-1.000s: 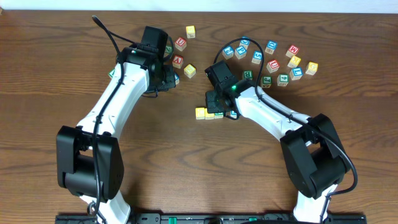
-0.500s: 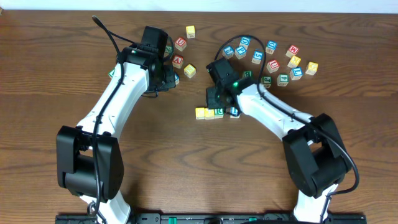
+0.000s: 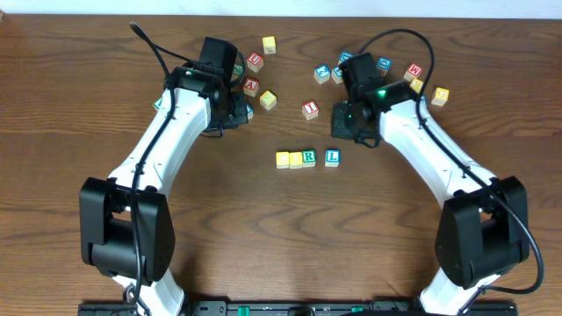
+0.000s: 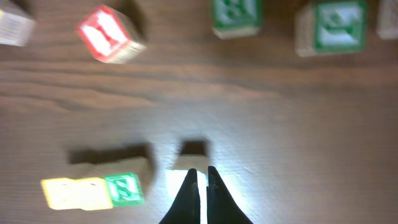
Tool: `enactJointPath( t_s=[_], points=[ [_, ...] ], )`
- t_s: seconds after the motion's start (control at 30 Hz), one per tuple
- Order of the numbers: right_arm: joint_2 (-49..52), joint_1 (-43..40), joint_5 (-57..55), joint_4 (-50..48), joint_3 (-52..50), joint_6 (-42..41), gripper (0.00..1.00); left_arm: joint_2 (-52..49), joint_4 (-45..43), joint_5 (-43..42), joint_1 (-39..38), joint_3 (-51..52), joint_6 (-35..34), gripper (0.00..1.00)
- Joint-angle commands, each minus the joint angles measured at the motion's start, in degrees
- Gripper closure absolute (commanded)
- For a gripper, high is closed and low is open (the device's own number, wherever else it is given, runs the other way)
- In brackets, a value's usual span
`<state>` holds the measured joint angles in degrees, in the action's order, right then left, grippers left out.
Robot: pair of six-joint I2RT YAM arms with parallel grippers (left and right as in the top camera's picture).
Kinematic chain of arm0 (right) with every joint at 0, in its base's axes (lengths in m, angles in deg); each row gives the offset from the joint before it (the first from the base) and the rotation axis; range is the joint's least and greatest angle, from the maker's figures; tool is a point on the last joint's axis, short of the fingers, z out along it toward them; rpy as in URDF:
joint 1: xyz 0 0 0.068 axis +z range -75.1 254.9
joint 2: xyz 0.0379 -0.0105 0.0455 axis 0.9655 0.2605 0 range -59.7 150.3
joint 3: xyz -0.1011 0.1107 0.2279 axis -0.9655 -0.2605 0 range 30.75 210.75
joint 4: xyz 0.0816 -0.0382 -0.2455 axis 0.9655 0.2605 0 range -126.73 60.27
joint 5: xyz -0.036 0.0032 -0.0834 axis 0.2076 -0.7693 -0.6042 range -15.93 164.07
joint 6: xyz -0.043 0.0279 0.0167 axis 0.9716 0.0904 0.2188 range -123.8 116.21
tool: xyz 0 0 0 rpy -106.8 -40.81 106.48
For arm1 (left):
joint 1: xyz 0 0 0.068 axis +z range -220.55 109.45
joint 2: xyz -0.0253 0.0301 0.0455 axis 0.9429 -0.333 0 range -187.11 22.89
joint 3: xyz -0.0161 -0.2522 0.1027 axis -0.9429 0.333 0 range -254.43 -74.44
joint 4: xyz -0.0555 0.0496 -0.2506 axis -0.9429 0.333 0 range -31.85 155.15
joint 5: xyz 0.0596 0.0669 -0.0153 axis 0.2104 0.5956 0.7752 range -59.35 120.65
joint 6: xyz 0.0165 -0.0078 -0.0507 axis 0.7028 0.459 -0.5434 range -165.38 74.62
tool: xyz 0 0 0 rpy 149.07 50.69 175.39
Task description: Spell out CORL
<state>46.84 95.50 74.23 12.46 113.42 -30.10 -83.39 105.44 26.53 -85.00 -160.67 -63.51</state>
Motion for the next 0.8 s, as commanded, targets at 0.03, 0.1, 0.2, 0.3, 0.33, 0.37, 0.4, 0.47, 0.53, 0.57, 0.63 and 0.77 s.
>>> enactJointPath(
  t_s=[0.03,0.1,0.2,0.3,0.33,0.37,0.4,0.47,0.53,0.57,0.63,0.77],
  points=[
    [-0.5,-1.2,-0.4,1.6,0.1,0.6,0.99,0.5,-0.1,0.9,0.1,-1.2,0.5,0.92],
    [-0.5,-1.2,-0.5,1.4,-0.7,0.3,0.99,0.5,-0.1,0.9,0.1,-1.2,0.5,0.93],
    [-0.5,-1.4,-0.5,0.9,-2.2,-1.1,0.99,0.5,-0.1,0.9,0.1,-1.2,0.5,0.93],
    [-0.5,-1.4,-0.7,-0.6,-3.8,-2.0,0.99,0.5,-0.1,0.9,0.1,-1.2,0.5,0.93],
    [-0.5,-1.4,-0.7,-1.3,-4.2,-2.0,0.99,0.5,-0.1,0.9,0.1,-1.2,0.5,0.92],
    [-0.5,-1.4,-0.7,-2.0,-4.6,-2.3,0.99,0.5,-0.1,0.9,0.1,-1.2,0.5,0.93],
    [-0.5,-1.4,-0.7,-2.8,-5.3,-2.6,0.99,0.5,-0.1,0.9,0.1,-1.2,0.5,0.93],
    [-0.5,-1.4,-0.7,-3.7,-6.1,-3.0,0.99,0.5,-0.1,0.9,0.1,-1.2,0.5,0.93],
    [-0.5,-1.4,-0.7,-4.4,-6.9,-3.1,0.99,0.5,-0.1,0.9,0.1,-1.2,0.5,0.93],
    [-0.5,-1.4,-0.7,-4.8,-7.3,-3.1,0.99,0.5,-0.1,0.9,0.1,-1.2,0.5,0.92],
    [-0.5,-1.4,-0.6,-5.4,-7.8,-3.1,0.99,0.5,-0.1,0.9,0.1,-1.2,0.5,0.92],
    [-0.5,-1.4,0.2,-6.9,-9.2,-3.5,0.99,0.5,-0.1,0.9,0.1,-1.2,0.5,0.92]
  ],
)
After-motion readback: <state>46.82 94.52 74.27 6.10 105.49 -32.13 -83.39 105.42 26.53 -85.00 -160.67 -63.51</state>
